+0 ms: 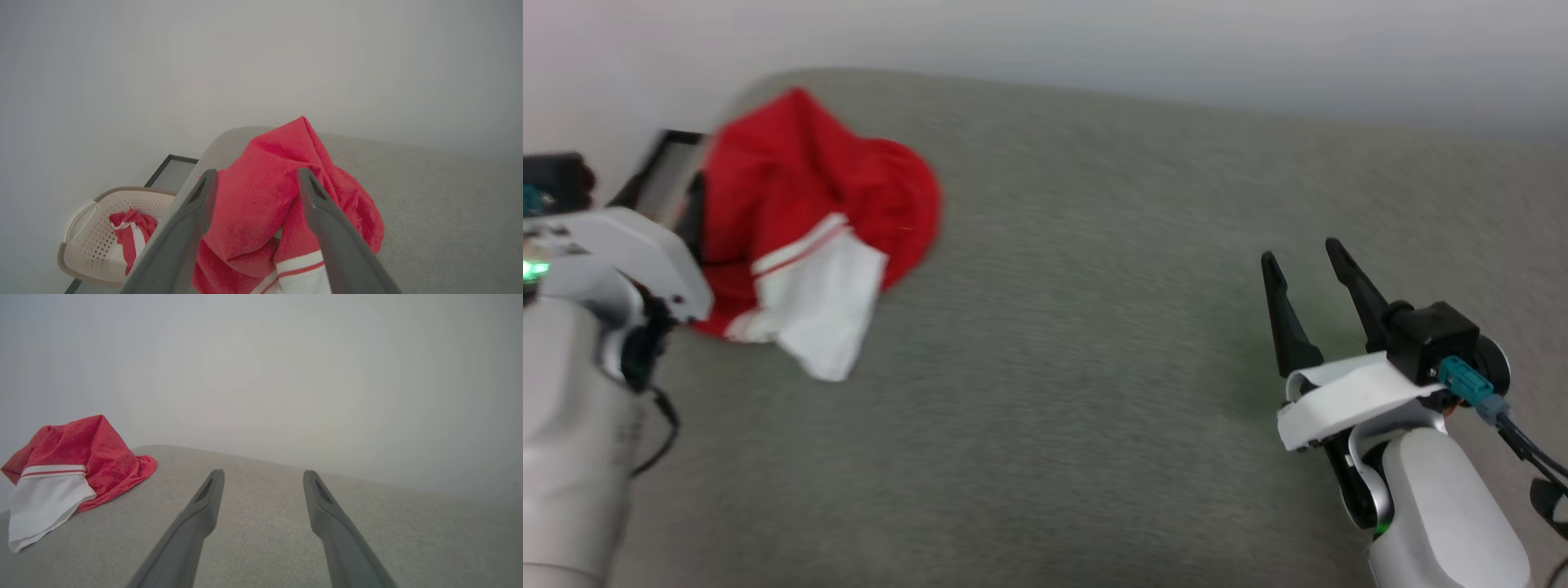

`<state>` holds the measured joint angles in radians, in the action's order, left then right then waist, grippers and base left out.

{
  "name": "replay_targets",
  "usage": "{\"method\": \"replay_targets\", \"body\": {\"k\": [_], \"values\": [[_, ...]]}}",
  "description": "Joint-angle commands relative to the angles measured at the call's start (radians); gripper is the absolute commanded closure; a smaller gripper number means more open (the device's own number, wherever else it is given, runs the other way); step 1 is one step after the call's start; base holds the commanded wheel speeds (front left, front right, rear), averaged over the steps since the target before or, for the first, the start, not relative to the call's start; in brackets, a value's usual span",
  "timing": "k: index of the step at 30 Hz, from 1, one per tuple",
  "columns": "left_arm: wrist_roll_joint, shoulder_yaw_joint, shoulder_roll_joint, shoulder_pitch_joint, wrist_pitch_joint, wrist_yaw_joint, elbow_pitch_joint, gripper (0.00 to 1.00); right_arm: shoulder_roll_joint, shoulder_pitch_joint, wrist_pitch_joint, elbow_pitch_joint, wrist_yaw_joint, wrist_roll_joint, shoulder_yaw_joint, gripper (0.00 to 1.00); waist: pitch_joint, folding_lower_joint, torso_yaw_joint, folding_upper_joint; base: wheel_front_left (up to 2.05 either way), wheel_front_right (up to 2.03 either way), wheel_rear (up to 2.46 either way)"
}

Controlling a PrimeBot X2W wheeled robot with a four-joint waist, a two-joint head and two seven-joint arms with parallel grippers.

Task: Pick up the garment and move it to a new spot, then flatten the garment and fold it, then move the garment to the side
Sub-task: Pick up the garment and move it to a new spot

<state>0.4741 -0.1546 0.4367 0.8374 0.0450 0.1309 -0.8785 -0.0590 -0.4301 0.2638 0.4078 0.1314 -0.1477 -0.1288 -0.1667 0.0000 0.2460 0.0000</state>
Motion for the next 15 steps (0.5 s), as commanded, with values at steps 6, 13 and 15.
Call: {"method": "replay_targets", "body": {"k": [6,13,15], "values": [[0.307,-0.136,0.169,0.044,-0.341,-0.001,-0.001,0.0,0.008,-0.056,0.001,-0.024,-0.001,-0.004,-0.027,0.0,-0.24,0.0,-0.274,0.0,0.0,0.0,0.0],[0.493,-0.186,0.296,0.036,-0.517,-0.001,0.031,0.0,0.009,-0.097,0.001,-0.059,-0.001,-0.025,-0.053,0.0,-0.33,0.0,-0.347,0.0,0.0,0.0,0.0],[0.524,-0.202,0.309,0.032,-0.556,-0.001,0.029,0.0,0.009,-0.104,0.001,-0.068,-0.001,-0.026,-0.056,0.0,-0.353,0.0,-0.358,0.0,0.0,0.0,0.0]]}}
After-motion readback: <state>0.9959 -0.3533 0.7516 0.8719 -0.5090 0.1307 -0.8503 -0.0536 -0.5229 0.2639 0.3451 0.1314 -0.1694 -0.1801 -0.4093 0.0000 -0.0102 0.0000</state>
